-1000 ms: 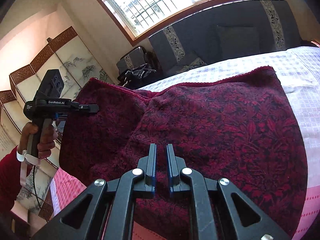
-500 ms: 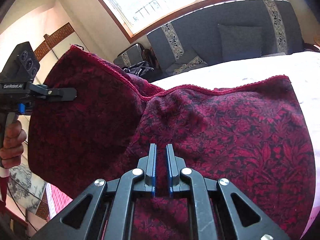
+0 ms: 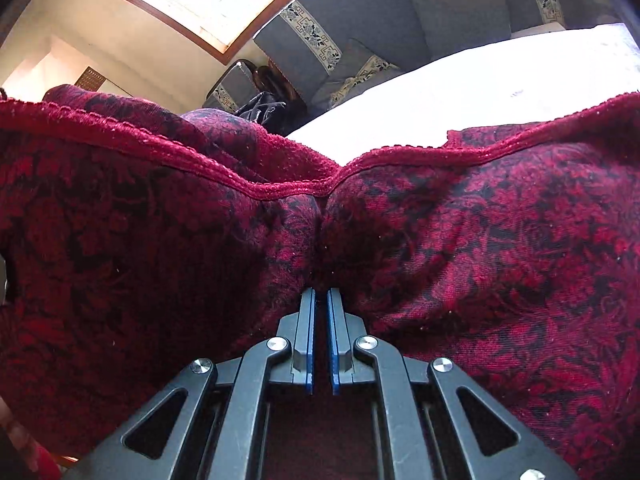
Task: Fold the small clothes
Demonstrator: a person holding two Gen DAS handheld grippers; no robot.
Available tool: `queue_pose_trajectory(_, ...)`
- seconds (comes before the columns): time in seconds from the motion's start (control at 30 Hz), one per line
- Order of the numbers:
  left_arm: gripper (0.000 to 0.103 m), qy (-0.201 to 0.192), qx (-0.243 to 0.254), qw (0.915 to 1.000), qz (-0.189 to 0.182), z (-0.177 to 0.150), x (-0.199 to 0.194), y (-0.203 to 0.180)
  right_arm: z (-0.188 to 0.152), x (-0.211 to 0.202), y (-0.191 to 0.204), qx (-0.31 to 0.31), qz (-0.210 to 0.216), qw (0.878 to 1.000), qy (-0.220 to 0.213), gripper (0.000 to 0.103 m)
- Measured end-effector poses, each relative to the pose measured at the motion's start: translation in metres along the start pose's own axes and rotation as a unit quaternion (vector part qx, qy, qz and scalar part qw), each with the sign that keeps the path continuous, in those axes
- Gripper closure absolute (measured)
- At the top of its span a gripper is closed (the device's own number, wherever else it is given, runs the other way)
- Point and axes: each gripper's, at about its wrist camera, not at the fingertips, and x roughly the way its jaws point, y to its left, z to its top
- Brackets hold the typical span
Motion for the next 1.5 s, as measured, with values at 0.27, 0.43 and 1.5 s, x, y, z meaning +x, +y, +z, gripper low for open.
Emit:
queue_pose_trajectory(0.27,0.083,0.017,-0.025,0.9993,-0.022,0.006,0.024,-0.032,-0.001,-0.02,-0.009,0.033,0.023,0.999,-0.026,0.095)
queue_pose_trajectory(0.43,0.083,0.022,-0.051,0.9975,-0.043,0.011,0.047,-0.049,0.004,-0.035,-0.035,0.06,0.032,0.997,-0.039,0.095)
queue_pose_trajectory(1.5,0.03,-0.036,0.076,0.9814,-0.172,-0.049,0.058,-0.048,-0.051,-0.162,-0.146,0.165,0.053,0.976,-0.13,0.093)
